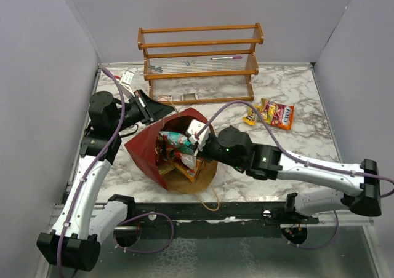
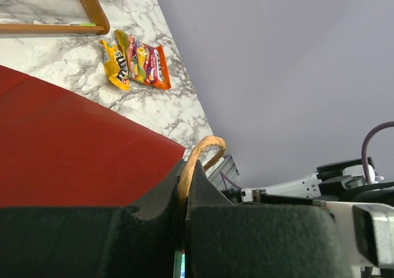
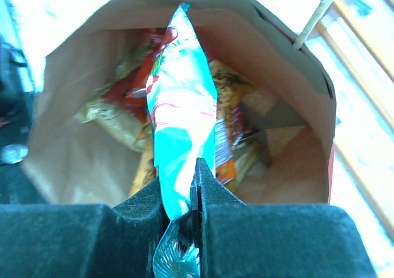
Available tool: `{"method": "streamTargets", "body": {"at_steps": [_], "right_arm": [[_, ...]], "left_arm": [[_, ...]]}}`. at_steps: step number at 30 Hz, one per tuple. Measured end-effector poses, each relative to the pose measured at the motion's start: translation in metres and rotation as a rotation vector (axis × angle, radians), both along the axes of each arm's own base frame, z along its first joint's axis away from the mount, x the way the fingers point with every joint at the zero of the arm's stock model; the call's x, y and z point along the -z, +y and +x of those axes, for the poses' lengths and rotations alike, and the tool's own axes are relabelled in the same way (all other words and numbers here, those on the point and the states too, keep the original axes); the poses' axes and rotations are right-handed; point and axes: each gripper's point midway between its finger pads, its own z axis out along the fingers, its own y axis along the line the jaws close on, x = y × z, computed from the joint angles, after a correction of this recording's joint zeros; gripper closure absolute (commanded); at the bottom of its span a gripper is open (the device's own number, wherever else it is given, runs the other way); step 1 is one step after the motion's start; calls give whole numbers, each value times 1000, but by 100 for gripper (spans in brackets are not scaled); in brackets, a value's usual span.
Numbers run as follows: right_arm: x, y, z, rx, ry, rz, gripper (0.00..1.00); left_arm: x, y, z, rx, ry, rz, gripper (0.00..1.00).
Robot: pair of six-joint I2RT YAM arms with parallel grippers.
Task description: Take the snacks out of the paper bag
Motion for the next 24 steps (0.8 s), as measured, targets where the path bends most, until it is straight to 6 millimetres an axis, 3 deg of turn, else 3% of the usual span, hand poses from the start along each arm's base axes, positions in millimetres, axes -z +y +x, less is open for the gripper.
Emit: {"method": "streamTargets", "body": {"at_steps": [7,15,19,24], "right_arm": [[-29,-42,-48,-106,142,79,99],[-94,-100,-75,-113,167,298,99],[-122,-123,-71,-45,147,414,99],[-140,-141,-31,207,91,479,99]], "left_arm": [[2,0,2,-2,3,4,100],[4,0,2,-1,1,13,100],[7,1,2,0,5,22,100],[11,1,2,0,18,32,100]]}}
